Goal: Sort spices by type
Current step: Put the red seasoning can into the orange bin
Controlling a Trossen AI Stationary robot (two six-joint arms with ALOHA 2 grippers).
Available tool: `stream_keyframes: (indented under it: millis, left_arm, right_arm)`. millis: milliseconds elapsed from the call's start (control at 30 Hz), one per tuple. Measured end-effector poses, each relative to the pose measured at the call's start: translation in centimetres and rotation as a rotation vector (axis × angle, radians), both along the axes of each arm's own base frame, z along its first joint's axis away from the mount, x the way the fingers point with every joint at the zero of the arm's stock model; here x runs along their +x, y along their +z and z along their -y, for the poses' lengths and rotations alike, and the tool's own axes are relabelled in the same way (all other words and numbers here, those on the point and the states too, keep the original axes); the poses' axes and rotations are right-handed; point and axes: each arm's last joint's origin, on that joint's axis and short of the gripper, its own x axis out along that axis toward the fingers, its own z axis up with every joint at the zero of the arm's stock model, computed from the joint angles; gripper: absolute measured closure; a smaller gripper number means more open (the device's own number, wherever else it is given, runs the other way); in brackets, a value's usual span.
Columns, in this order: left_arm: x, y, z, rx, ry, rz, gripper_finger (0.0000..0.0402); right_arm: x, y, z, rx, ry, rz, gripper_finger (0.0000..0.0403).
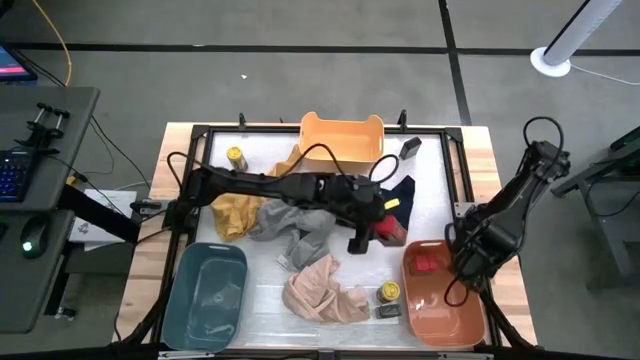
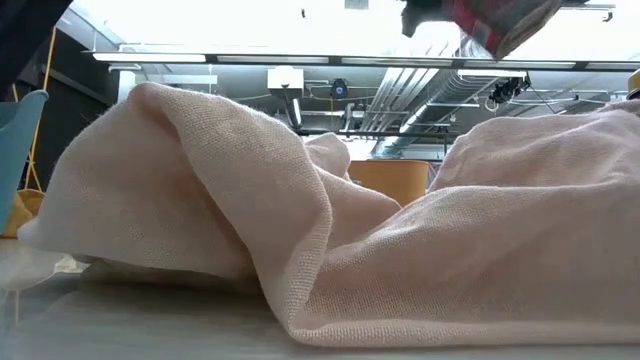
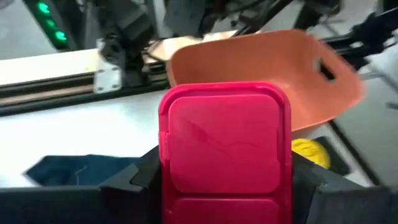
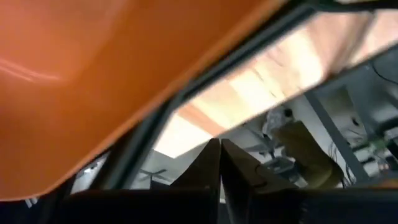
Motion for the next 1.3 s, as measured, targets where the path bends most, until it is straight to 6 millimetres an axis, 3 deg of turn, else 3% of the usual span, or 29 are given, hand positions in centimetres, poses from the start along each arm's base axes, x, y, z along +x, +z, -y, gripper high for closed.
stream_keyframes:
  millis: [167, 533, 1300]
  left_arm:
    - [-0.1, -0.2, 1.8, -0.012, -0.036, -0.007, 0.0216]
    - [-0.7, -0.2, 5.9, 0.018, -0.076, -0.002, 0.0216]
    - [-0.7, -0.3, 5.7, 0.051, -0.071, -0.004, 0.0216]
  right_arm:
    - [0.1, -1.3, -0.5, 0.053, 0.031, 0.044, 0.0402]
    - [0.3, -1.5, -1.9, 0.129, 0.042, 0.13, 0.0402]
    - [0.6, -1.5, -2.5, 0.09, -0.017, 0.242, 0.0403]
